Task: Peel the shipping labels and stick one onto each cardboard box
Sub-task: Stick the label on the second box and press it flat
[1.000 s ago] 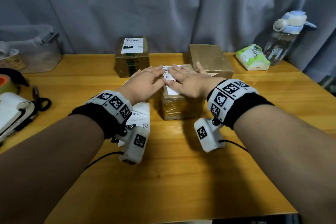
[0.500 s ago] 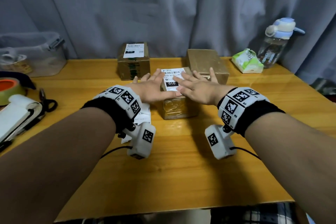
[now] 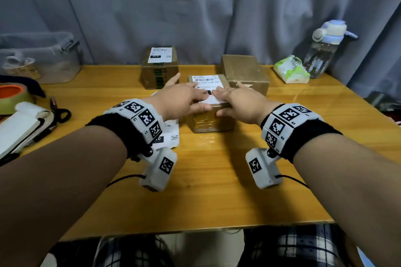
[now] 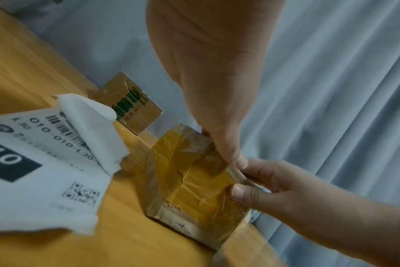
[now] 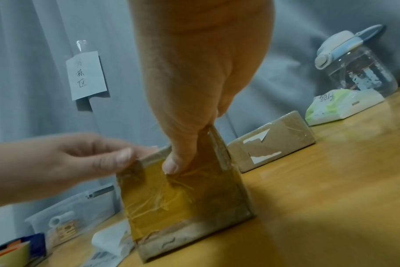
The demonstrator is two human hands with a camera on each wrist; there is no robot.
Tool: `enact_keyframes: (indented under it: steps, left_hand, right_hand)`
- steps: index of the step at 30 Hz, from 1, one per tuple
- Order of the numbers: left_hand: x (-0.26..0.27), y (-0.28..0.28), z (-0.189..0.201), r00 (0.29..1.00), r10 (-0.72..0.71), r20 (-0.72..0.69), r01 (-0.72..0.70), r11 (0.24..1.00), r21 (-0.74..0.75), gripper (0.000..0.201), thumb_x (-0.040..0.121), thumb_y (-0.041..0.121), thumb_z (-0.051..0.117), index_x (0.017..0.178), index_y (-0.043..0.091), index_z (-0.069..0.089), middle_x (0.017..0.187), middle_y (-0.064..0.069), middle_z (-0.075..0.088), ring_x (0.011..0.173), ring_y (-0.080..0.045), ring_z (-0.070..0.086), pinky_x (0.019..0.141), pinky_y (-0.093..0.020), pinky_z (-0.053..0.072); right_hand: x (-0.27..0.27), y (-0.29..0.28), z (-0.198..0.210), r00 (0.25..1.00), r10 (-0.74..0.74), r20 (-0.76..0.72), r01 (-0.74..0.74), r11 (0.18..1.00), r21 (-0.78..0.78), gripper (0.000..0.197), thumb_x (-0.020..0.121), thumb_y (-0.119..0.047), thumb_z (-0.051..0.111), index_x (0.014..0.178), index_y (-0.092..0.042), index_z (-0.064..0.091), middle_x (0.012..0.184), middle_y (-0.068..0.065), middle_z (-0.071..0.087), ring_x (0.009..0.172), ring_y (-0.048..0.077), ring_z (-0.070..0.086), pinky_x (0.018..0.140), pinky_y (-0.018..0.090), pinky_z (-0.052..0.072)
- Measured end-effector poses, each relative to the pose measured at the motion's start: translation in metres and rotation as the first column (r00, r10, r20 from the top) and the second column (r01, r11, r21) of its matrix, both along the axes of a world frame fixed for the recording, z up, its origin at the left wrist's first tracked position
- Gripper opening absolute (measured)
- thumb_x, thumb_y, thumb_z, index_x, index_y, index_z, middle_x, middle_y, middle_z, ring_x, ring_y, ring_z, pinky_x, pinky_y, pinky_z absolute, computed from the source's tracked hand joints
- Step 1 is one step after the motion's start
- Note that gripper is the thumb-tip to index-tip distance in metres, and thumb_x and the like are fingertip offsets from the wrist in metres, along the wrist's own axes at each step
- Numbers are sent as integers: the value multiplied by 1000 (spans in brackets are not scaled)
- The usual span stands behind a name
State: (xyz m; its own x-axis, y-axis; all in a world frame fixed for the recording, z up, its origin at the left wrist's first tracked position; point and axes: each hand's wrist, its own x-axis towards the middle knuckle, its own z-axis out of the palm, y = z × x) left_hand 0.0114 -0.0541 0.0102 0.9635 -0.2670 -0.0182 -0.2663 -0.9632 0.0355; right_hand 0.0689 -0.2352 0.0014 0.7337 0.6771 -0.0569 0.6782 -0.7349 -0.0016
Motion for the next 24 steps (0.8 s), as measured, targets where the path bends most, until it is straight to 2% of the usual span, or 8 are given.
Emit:
enact_keyframes:
  steps: [3, 5, 7, 9, 13, 19, 21, 24]
  left_hand:
    - [0, -4, -1, 996, 5, 84, 7, 990, -138, 44, 93, 51, 41, 120, 25, 63, 123, 2, 65, 124, -19, 51, 111, -39, 26]
    - [2, -9, -3, 997, 34, 64, -22, 984, -179, 44, 93, 50, 40, 122, 25, 61, 121, -1, 66, 116, -23, 56, 100, -37, 39]
    - [9, -13, -7, 997, 67, 24, -64, 991, -119, 49, 94, 51, 36, 133, 25, 50, 140, -1, 52, 129, -24, 46, 108, -40, 34]
    - [21, -10, -7, 993, 120, -16, -121, 991, -63, 56, 95, 53, 32, 142, 24, 38, 151, 1, 37, 139, -21, 33, 116, -42, 21]
    - [47, 12, 1, 966, 233, -111, -233, 972, 15, 63, 95, 56, 26, 149, 23, 21, 158, 8, 17, 146, -15, 15, 118, -48, 1]
    - [66, 20, -1, 970, 231, -73, -227, 972, 64, 69, 94, 59, 17, 150, 19, 17, 159, 4, 14, 147, -17, 5, 118, -50, -2]
    - [71, 26, -2, 967, 253, -28, -253, 967, -7, 70, 92, 61, 19, 148, 19, 23, 158, 2, 18, 147, -20, 5, 118, -51, -1]
    - [80, 41, 2, 946, 311, 92, -291, 940, -177, 61, 92, 58, 29, 140, 21, 38, 150, -5, 34, 142, -25, 20, 117, -48, 12]
  right_hand:
    - [6, 0, -6, 999, -42, 14, 41, 997, 64, 71, 84, -49, 60, 145, -23, 35, 152, 3, 37, 144, 23, 25, 121, 39, 9]
    - [9, 0, -6, 999, -34, 23, 33, 997, 63, 72, 79, -53, 63, 142, -23, 41, 146, 5, 46, 143, 27, 28, 120, 43, 16]
    - [9, 0, -1, 999, -9, 46, 8, 999, 32, 72, 78, -54, 63, 140, -22, 45, 141, 6, 51, 140, 27, 33, 120, 41, 16]
    - [7, 1, 6, 997, 9, 77, -9, 1000, -1, 70, 79, -54, 63, 138, -21, 47, 139, 7, 53, 136, 24, 40, 119, 37, 12]
    - [8, 2, 9, 997, 13, 82, -11, 999, -33, 70, 79, -56, 61, 139, -22, 46, 138, 5, 54, 133, 22, 42, 119, 38, 16]
    - [19, 10, 16, 997, -13, 72, 14, 1000, -17, 66, 80, -54, 62, 137, -26, 47, 139, 3, 53, 132, 23, 41, 117, 37, 15]
    - [27, 19, 19, 997, -32, 74, 34, 999, -29, 61, 82, -53, 61, 136, -26, 49, 135, 3, 55, 129, 24, 44, 115, 38, 19]
    - [43, 38, 18, 993, -67, 93, 69, 997, -22, 51, 87, -47, 57, 132, -23, 51, 128, 6, 59, 123, 27, 48, 112, 39, 25]
